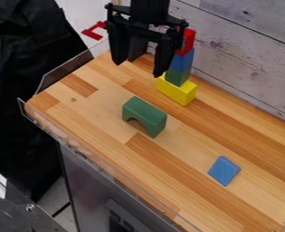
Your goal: Put down the red cube to the table between the green arch and blue triangle
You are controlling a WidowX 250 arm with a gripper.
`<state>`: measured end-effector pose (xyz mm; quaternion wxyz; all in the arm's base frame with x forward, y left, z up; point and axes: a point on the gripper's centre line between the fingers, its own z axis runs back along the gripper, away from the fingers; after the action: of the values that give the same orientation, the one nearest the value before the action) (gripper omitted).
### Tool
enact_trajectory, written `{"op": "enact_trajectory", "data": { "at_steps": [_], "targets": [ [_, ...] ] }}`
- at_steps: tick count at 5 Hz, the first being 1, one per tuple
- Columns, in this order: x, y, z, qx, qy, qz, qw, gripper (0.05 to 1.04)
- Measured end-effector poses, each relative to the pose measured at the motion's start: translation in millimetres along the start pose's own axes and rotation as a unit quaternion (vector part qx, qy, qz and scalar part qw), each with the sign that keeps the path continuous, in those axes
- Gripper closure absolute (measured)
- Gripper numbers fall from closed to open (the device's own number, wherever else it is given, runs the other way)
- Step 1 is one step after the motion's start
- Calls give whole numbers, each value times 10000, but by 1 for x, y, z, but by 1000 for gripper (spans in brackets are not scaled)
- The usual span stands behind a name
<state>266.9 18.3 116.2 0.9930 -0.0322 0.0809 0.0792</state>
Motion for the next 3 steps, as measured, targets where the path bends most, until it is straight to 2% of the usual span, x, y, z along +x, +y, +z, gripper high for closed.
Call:
{"op": "enact_trajectory", "data": {
  "at_steps": [1, 2, 3],
  "targets": [
    [-1, 1, -8, 7, 160, 17, 9999, 84],
    [4, 4, -4, 114, 49, -49, 9999, 84],
    [13, 4, 18, 184, -320, -143, 9992, 84]
  ]
}}
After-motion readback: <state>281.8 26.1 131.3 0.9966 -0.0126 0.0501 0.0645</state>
